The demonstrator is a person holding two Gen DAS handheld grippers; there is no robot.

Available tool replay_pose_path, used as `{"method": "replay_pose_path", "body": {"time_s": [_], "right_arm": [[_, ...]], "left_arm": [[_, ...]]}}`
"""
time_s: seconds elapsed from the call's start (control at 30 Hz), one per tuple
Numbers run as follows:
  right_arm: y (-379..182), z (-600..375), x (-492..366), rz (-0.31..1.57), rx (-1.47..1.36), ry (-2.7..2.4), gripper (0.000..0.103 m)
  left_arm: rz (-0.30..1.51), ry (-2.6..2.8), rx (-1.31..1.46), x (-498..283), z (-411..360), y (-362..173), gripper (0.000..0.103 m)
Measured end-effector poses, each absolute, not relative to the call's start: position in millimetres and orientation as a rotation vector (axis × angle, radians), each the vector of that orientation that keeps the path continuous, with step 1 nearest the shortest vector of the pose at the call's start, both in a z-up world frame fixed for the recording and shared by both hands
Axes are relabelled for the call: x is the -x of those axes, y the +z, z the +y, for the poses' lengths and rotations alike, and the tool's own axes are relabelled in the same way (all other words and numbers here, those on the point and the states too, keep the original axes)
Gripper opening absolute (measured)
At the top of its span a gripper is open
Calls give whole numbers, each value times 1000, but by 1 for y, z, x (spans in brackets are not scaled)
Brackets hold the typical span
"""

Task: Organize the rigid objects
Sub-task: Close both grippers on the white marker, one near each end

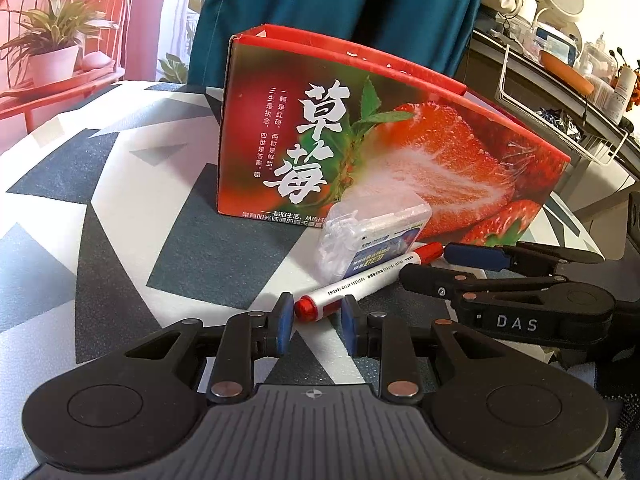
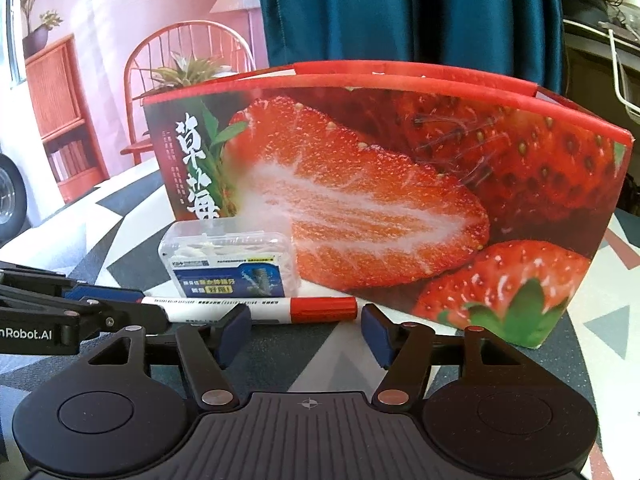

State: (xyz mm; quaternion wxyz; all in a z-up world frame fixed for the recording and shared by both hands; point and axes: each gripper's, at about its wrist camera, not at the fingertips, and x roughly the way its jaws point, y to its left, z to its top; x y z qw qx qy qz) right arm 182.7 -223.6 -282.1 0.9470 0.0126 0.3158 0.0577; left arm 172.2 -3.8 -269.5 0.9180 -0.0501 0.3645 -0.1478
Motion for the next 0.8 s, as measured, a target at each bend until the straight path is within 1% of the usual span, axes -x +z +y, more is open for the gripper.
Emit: {"method": "replay_pose_path", "body": {"time_s": [0.23, 0.47, 0.6, 0.8], "right_arm": [[-279, -225, -184, 623, -32, 141, 59], [-280, -236, -192, 650, -97, 159, 65], [-281, -245, -194, 651, -150, 154, 64], [-282, -242, -187, 640, -132, 114, 60]], "left_arm": [[753, -307, 109, -173, -3, -269, 28], [750, -287, 107, -175, -1, -269, 27], [745, -274, 111, -176, 1, -269, 27], [739, -276, 102, -175, 0, -269, 27]]}}
